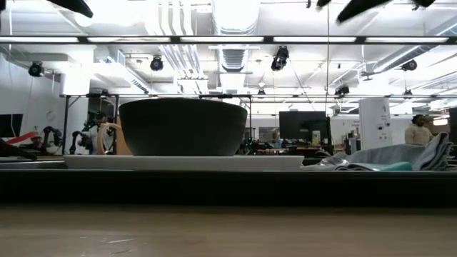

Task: Set up tray
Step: Return to Home Position

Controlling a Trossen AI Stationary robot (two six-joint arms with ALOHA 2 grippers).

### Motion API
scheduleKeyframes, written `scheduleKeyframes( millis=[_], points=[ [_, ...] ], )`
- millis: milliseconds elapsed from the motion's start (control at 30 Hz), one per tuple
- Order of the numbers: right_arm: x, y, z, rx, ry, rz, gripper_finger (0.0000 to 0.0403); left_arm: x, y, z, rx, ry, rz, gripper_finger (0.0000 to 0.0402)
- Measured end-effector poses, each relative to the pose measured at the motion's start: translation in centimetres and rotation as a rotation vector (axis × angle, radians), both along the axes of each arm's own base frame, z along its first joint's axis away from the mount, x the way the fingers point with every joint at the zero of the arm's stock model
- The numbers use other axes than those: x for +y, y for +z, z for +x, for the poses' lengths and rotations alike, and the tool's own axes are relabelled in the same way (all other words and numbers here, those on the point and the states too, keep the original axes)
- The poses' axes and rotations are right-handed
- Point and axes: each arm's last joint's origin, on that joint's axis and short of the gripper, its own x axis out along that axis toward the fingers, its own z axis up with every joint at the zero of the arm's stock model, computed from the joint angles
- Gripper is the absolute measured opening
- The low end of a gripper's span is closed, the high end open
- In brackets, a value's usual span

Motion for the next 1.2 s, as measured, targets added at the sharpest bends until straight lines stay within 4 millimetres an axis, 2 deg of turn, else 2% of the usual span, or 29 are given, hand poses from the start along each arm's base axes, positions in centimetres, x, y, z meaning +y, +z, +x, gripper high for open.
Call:
scheduleKeyframes(
  millis=[100, 233, 433, 600, 700, 933, 1200],
  points=[
    [1.0, 0.8, -2.5, -0.034, 0.073, -0.068, 0.018, -0.1, 0.3, -0.9, -0.039, -0.03, -0.05, 0.0156],
    [1.6, 0.4, -5.5, -0.023, 0.132, -0.108, 0.018, 0.2, 0.5, -2.1, -0.088, -0.074, -0.096, 0.0156],
    [1.6, -0.9, -8.0, -0.075, 0.188, -0.18, 0.018, 0.3, -0.8, -3.1, -0.217, -0.13, -0.027, 0.0156],
    [1.1, -1.5, -8.6, -0.078, 0.199, -0.21, 0.018, -1.5, -2.1, -1.8, -0.257, -0.233, 0.016, 0.0156],
    [0.7, -1.4, -8.9, -0.084, 0.201, -0.222, 0.018, -1.9, -2.6, -1.2, -0.27, -0.269, 0.054, 0.0156],
    [0.6, -0.7, -8.9, -0.095, 0.239, -0.296, 0.018, 0.3, -3.1, -0.1, -0.315, -0.228, 0.024, 0.0156],
    [1.0, 0.5, -8.5, -0.1, 0.269, -0.328, 0.018, 1.8, -4.3, 0.9, -0.373, -0.394, -0.123, 0.0156]
  ],
)
